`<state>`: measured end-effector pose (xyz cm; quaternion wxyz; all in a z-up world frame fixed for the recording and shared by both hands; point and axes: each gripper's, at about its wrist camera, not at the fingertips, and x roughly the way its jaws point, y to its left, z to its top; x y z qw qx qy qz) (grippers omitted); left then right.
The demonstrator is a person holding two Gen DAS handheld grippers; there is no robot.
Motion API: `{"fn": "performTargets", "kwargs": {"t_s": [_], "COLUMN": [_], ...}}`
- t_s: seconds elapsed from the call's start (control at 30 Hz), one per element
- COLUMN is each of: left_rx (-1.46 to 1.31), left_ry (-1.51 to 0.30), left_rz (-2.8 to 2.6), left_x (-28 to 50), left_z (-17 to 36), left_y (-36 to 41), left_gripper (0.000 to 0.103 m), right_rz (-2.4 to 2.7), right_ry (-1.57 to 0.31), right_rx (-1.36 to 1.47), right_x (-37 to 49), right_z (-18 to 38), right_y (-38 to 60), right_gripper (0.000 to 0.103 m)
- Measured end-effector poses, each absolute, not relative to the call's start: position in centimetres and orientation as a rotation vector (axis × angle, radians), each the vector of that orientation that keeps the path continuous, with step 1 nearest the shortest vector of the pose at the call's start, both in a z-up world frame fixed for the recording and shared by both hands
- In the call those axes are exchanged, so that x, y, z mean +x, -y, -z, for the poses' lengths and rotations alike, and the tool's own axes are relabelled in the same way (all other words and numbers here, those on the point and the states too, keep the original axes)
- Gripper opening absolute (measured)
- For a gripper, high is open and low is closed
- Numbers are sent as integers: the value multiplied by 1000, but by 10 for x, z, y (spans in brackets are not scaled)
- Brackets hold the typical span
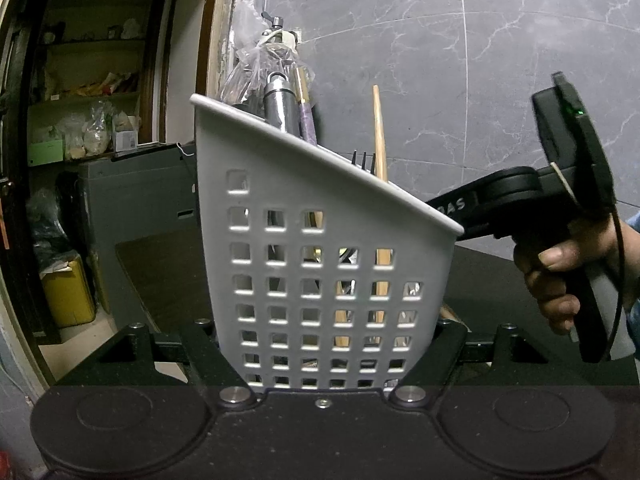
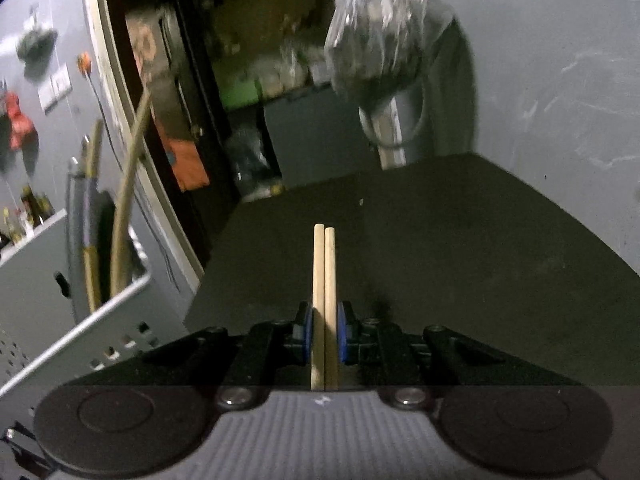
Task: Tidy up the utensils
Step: 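Raise the plain chopsticks above the basket rim with the right tool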
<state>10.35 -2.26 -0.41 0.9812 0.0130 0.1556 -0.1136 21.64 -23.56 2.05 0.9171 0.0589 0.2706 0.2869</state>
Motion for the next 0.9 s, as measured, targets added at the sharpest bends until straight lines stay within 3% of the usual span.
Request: {"fn": "performTargets", "kwargs": {"t_s": [0.53,0.9], "left_rx": [32,28], "left_ry": [-313,-313], "left_rz": [224,220], "left_x": [102,102], "left_z": [4,4], "left_y": [22,22], "left_gripper": [76,76], "right_rz": [-567,-576], "right_ry": [-279,-80], "right_rx": [251,243], "right_x": [192,164], "right_z": [-37,-81], "right_y": [263,271], "right_gripper": [14,14]}}
